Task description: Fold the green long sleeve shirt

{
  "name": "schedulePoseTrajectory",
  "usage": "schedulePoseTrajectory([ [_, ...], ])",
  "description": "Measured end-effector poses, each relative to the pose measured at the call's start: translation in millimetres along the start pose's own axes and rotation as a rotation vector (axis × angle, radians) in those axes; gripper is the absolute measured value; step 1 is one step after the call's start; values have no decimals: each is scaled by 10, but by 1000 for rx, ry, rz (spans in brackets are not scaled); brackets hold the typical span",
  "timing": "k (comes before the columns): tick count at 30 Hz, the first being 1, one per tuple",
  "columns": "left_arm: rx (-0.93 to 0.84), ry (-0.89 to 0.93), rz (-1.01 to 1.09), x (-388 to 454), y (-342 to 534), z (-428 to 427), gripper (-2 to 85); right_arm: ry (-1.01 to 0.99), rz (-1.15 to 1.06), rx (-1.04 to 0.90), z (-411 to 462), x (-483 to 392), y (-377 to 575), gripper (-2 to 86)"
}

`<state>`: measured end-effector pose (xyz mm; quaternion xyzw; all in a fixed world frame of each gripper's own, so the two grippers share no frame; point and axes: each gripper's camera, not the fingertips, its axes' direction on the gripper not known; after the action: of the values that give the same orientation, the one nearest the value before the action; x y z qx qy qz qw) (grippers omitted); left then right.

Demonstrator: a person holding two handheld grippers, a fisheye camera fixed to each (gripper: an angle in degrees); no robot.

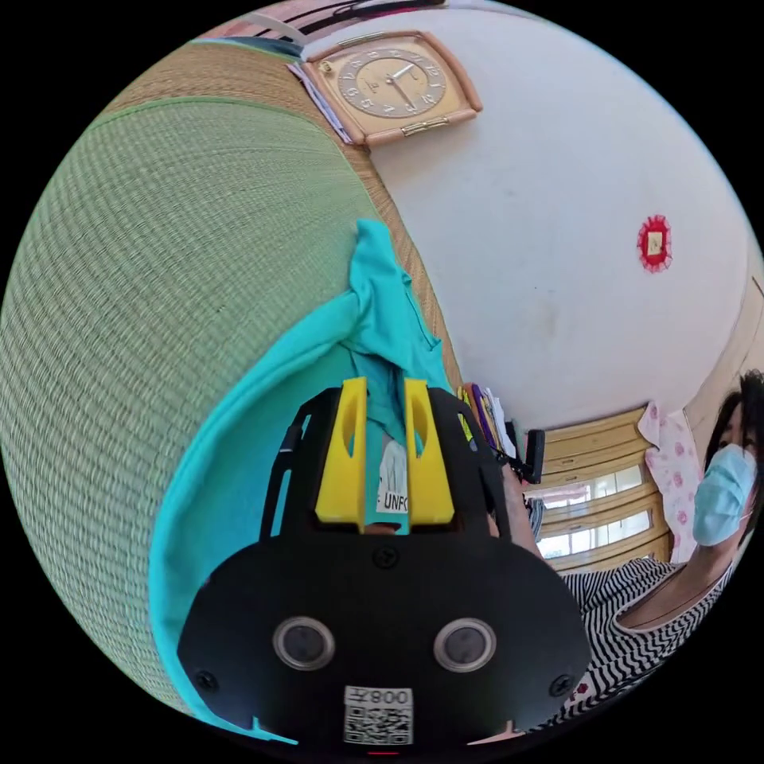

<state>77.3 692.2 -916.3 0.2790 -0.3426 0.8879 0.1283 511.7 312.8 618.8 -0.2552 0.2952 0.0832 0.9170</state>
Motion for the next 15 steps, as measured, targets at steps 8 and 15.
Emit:
schedulePoseTrajectory([
  [8,69,127,-73,-496,-173,-238,30,-87,-269,30,369,-1222,-1145,29],
  [15,255,244,-60,-822,-105,-771,4,-92,-417,-61,945,-2052,-2151,58],
])
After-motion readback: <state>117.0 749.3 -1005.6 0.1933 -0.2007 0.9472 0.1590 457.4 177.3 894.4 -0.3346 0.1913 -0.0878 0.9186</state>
